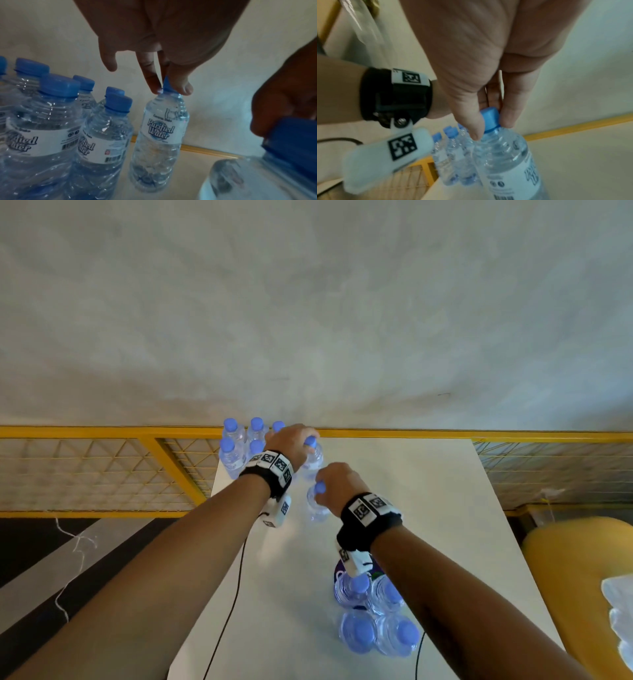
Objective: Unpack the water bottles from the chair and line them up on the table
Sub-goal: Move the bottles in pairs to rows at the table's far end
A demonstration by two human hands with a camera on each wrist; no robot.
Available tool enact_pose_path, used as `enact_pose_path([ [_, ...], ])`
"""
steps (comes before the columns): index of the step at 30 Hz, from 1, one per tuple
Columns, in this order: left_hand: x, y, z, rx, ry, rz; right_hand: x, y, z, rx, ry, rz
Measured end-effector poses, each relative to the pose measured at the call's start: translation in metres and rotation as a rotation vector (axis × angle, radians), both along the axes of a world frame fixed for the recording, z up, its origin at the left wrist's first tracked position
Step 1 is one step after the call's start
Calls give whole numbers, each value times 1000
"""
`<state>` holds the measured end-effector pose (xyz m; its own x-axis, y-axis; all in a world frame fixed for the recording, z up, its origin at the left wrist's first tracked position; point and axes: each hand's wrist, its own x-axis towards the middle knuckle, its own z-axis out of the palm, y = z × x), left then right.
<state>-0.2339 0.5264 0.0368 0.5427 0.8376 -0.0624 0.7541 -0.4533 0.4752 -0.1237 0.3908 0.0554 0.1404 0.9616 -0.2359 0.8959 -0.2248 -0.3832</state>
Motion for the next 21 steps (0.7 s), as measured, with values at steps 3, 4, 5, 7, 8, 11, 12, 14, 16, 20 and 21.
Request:
enact_pose_path([
  [3,10,29,-17,39,120,0,10,34,-21,-34,-40,-11],
  [4,12,38,-22,50,159,2,13,44,-28,-38,-62,-7],
  [5,13,44,-27,55,188,7,16,54,-34,-34,-77,-2],
  [7,16,54,-36,44,213,11,17,72,-42,-22,-94,10],
  [8,17,57,-40,39,209,10,17,80,-46,-17,-107,27],
  [11,19,65,-46,10,130,27,16,103,-58,-2,-141,105],
  [12,18,67,-47,-10,93,40,16,109,-59,-4,-147,129],
  [14,19,67,-42,-70,35,64,16,119,-61,-4,-159,163],
  [16,20,62,-35,-96,17,52,15,125,-56,7,-165,170],
  [20,20,63,-31,-88,78,24,13,132,-55,-16,-190,174],
  [21,20,63,-31,-84,92,27,12,133,-55,-27,-175,170],
])
